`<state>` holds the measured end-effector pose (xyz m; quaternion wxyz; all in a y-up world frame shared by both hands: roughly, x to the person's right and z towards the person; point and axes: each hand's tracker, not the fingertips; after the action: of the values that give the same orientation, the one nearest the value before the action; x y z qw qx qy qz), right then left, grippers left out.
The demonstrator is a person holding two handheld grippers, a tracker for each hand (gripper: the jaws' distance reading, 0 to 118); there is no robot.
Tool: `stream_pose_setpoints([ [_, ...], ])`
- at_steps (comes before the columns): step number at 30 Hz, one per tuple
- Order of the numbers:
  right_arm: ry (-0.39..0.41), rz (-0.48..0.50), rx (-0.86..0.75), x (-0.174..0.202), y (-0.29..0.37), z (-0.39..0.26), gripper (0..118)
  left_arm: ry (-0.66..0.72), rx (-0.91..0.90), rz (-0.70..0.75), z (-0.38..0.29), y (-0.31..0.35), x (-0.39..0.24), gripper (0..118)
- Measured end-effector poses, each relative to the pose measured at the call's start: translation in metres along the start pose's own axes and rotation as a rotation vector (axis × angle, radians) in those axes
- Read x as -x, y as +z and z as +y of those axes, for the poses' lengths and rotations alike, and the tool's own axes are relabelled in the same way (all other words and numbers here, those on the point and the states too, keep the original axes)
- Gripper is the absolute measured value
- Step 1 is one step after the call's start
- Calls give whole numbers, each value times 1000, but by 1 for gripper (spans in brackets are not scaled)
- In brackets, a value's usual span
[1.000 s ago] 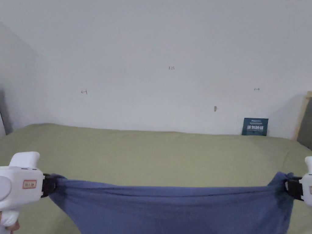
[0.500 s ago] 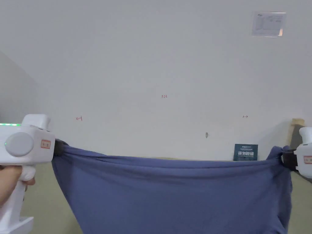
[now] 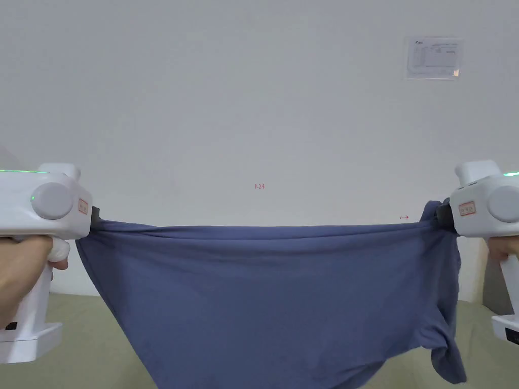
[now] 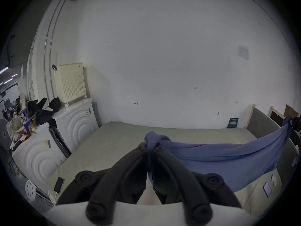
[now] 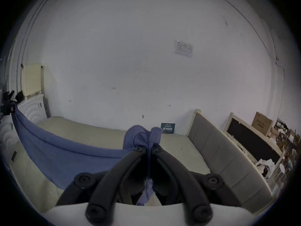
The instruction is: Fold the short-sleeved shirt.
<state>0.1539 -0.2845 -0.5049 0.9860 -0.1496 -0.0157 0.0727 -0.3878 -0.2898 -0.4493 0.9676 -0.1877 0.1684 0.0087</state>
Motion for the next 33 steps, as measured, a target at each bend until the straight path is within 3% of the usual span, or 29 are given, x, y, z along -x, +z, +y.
stream_pose_setpoints([
  [6, -5, -21, 1, 18, -55, -2, 4, 20, 7, 29, -8, -57, -16, 6],
  [10, -64, -39, 18, 23, -92, -26, 4, 21, 30, 39, -28, -93, -28, 6],
  [16, -42, -30, 116, 28, -134, -96, 4, -24, 130, 29, -92, -139, -42, 6],
  [19, -84, -28, 213, 25, -144, -146, 4, -35, 212, 4, -136, -150, -47, 6],
  [25, -87, -4, 341, 19, -113, -247, 4, -48, 322, -39, -224, -126, -39, 6],
  [31, -183, 37, 386, 0, -25, -323, 4, -62, 350, -85, -294, -44, -8, 6],
  [33, -173, 50, 405, -3, 10, -349, 4, -59, 371, -105, -319, -14, 2, 6],
])
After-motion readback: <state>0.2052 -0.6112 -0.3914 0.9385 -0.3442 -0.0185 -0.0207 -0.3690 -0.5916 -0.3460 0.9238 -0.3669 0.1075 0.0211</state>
